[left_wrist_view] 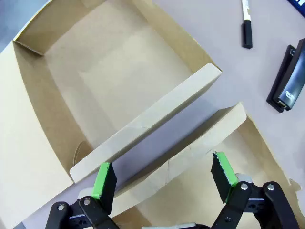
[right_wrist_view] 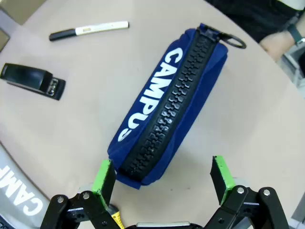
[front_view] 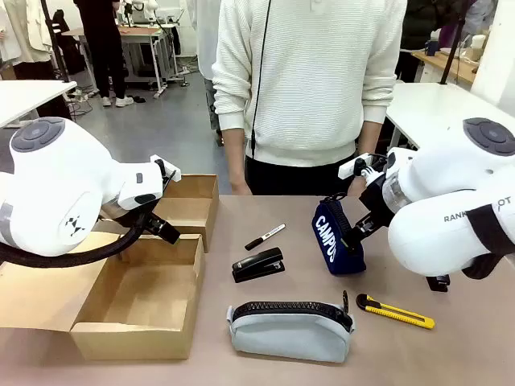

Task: Place items inside the box.
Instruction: Pick up a Pencil pouch or Stapler and place it inside the Mailer Box closest to the robot.

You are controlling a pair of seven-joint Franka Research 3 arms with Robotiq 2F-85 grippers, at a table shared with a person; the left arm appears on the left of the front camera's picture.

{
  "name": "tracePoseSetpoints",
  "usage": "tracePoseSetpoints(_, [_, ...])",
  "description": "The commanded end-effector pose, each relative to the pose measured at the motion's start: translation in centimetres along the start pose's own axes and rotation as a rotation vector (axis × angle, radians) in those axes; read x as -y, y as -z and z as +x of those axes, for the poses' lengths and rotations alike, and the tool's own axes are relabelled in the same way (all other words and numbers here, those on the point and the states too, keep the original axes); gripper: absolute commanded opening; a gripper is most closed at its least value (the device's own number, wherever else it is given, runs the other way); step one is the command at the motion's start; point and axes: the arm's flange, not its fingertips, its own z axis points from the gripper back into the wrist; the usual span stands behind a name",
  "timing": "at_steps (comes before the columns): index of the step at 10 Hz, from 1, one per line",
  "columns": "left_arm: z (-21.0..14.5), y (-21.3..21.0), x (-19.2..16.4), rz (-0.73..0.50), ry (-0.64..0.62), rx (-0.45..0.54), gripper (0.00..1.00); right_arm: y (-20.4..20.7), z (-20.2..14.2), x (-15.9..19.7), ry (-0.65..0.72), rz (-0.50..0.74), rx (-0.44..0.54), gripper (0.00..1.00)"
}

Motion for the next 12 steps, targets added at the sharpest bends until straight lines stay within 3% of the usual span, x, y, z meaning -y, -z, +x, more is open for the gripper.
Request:
tracePoseSetpoints(1, [0.00, 0.00, 0.00, 0.000, 0.000, 0.000, 1.00, 0.00, 0.00, 0.00, 0.000, 0.000, 0.000, 1.00])
tracePoseSetpoints(12, [0.00, 0.00, 0.00, 0.000, 0.000, 0.000, 1.00, 0.00, 0.00, 0.00, 0.000, 0.000, 0.000, 1.00])
